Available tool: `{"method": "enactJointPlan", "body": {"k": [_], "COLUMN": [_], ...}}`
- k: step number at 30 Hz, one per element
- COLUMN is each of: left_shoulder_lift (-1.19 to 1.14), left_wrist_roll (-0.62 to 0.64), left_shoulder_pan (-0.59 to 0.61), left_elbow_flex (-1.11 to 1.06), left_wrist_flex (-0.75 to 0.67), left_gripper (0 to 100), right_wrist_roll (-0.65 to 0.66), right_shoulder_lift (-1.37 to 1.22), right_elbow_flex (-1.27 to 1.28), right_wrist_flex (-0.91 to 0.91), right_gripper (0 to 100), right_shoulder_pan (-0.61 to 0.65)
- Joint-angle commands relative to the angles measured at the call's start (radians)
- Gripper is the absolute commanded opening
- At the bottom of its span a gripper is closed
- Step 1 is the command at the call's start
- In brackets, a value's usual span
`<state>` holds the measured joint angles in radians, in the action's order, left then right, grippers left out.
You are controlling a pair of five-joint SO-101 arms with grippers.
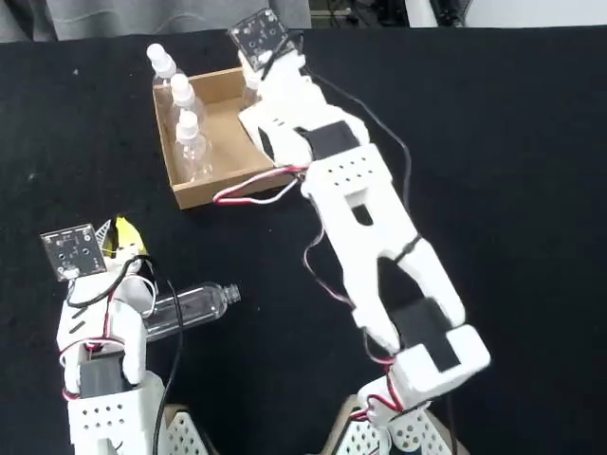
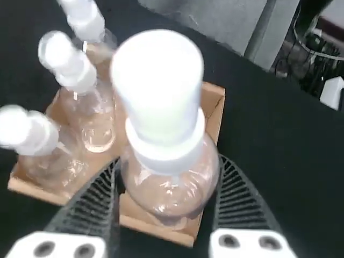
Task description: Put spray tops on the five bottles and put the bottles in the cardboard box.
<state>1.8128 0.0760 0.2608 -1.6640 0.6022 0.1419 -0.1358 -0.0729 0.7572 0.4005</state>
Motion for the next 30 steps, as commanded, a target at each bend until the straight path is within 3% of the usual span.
{"method": "enactJointPlan", "body": {"k": [1,9,23,30], "left_shoulder_lift": [0.011,0.012,0.012,0.012], "left_wrist_roll": [-0.008,-0.008,-0.008,-0.008], "left_shoulder_pan": [0.012,0.012,0.012,0.007], "left_elbow_flex": [0.015,0.091,0.093,0.088], "left_wrist_flex": [-0.014,0.153,0.158,0.155], "left_gripper": [3,3,3,3], "right_wrist_roll": [-0.038,-0.054,-0.054,-0.055], "right_shoulder_lift": [-0.041,-0.251,-0.541,-0.797], "right_elbow_flex": [-0.131,-0.314,-0.461,-0.740], "right_wrist_flex": [-0.008,-0.063,-0.313,-0.310], "right_gripper": [11.6,11.6,11.6,11.6], "right_shoulder_pan": [-0.026,-0.021,-0.028,-0.058]}}
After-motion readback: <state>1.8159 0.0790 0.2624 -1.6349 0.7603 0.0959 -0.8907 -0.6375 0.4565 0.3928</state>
